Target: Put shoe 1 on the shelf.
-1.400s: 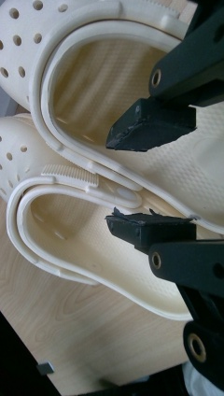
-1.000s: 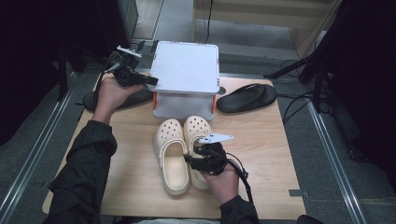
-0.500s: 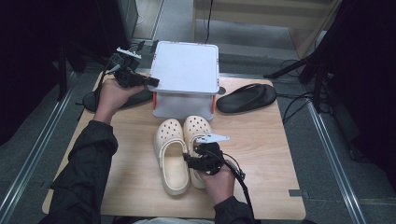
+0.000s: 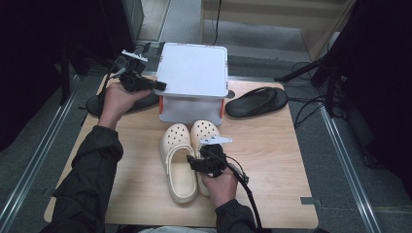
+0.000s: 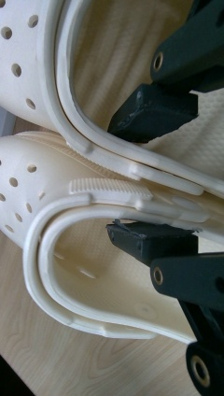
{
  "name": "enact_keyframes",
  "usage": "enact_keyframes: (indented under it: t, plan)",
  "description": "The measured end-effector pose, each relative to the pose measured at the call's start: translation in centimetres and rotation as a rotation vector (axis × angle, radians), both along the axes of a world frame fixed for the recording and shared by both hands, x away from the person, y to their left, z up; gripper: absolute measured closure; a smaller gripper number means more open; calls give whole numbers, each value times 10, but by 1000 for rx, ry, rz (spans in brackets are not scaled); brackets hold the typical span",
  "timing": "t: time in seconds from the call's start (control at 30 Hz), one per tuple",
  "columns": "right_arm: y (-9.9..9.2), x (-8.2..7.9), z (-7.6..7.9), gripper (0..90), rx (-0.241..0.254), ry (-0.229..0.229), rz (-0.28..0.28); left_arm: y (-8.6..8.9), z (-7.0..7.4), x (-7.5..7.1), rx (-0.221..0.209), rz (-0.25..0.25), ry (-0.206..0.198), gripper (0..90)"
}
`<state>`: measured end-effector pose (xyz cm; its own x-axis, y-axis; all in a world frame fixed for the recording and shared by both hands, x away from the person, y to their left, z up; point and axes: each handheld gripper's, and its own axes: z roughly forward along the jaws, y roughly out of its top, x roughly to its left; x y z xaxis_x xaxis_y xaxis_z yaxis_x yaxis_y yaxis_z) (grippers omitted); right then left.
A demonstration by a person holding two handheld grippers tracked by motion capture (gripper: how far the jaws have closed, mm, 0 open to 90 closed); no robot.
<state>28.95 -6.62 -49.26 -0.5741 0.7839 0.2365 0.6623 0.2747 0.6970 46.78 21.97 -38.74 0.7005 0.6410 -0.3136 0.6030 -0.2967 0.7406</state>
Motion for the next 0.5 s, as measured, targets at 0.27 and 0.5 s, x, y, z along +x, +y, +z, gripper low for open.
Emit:
enact_keyframes:
  t: [0.27, 0.5]
  plan:
    - [1, 0, 0, 573, 20, 12, -32, 1, -1, 0, -11, 3, 7, 900]
    - [-4, 2, -1, 628, 51, 33, -56, -1, 1, -1, 7, 8, 4, 897]
